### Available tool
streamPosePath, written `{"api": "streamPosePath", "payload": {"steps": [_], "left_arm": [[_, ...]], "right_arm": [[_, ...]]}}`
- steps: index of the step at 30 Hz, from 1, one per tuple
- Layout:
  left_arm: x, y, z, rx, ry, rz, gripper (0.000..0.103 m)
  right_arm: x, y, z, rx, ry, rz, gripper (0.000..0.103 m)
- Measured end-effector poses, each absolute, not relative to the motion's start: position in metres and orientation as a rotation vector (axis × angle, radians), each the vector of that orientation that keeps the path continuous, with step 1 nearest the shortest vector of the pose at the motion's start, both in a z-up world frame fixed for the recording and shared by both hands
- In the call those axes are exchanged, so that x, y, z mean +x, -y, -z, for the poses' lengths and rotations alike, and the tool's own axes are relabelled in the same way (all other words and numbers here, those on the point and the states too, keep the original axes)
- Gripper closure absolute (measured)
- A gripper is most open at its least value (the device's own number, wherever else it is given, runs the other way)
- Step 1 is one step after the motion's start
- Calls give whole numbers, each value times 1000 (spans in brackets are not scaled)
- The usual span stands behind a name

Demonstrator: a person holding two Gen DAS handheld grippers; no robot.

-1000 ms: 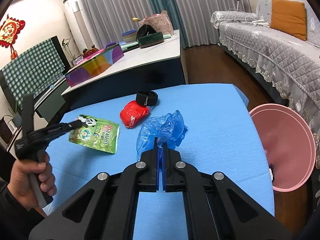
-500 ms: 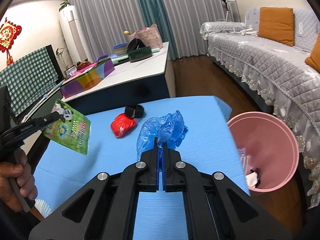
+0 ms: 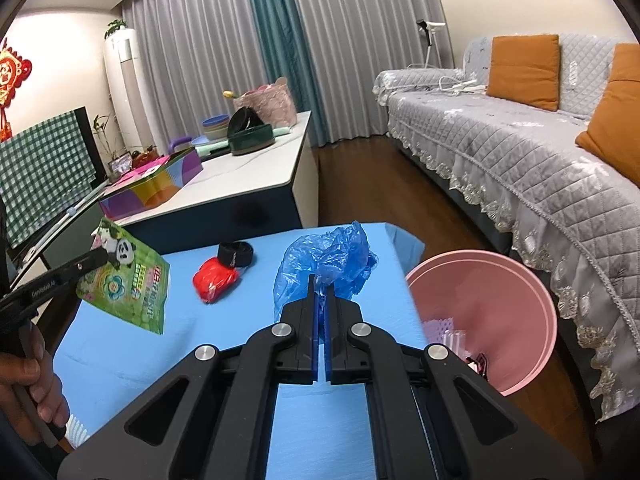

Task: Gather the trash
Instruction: 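Carry the green packet and blue bag over the pink bucket with both tools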

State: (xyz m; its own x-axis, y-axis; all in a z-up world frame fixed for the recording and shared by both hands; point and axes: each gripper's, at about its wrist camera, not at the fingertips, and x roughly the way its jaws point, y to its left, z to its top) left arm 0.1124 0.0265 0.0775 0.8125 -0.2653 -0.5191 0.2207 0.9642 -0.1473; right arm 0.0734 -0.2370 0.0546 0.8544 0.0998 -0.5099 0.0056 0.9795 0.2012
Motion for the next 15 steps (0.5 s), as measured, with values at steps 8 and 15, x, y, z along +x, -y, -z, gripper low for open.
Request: {"api": "streamPosePath", "payload": {"steps": [8,15], "left_arm": [[109,-8,-76,-61,-551,294,102],[106,8,-78,-45,-528,333,102]], "right_arm": [[74,251,-60,197,-521,-5,101],[73,263,-64,201,-506,30,101]]}}
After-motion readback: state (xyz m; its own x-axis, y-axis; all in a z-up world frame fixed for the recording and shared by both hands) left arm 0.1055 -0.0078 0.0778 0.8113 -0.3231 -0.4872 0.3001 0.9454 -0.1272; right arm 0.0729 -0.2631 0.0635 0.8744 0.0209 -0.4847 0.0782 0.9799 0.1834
